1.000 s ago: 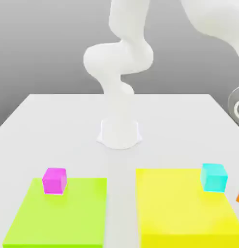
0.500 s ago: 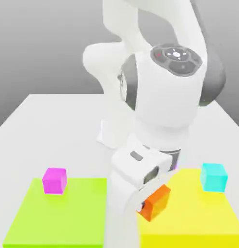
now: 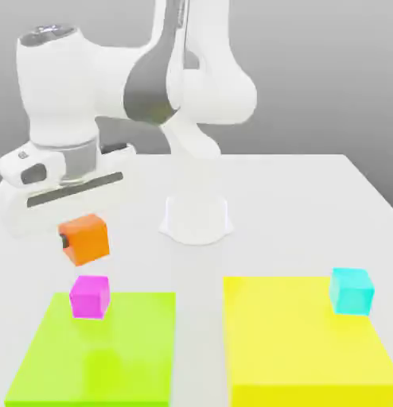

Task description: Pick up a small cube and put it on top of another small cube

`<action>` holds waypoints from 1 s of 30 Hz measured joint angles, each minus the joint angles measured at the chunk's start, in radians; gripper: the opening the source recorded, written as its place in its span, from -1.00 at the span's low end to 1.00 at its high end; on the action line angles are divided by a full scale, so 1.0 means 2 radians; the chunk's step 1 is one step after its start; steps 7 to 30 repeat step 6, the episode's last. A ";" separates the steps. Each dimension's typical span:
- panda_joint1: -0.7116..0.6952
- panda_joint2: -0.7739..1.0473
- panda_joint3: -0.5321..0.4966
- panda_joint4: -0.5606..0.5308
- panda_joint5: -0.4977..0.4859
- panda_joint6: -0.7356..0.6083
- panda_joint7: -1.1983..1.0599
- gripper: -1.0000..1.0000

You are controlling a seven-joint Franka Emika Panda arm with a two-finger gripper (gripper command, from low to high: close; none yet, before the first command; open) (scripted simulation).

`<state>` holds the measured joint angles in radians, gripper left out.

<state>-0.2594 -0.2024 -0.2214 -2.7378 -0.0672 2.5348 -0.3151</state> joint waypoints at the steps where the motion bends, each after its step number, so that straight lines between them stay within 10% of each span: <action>1: 0.001 0.015 -0.001 -0.004 0.004 0.019 -0.004 -1.00; 2: 0.002 0.031 -0.003 -0.007 0.008 0.038 -0.007 -1.00; 3: 0.003 0.047 -0.004 -0.010 0.011 0.057 -0.010 1.00; 30: 0.003 0.047 -0.004 -0.010 0.011 0.057 -0.010 1.00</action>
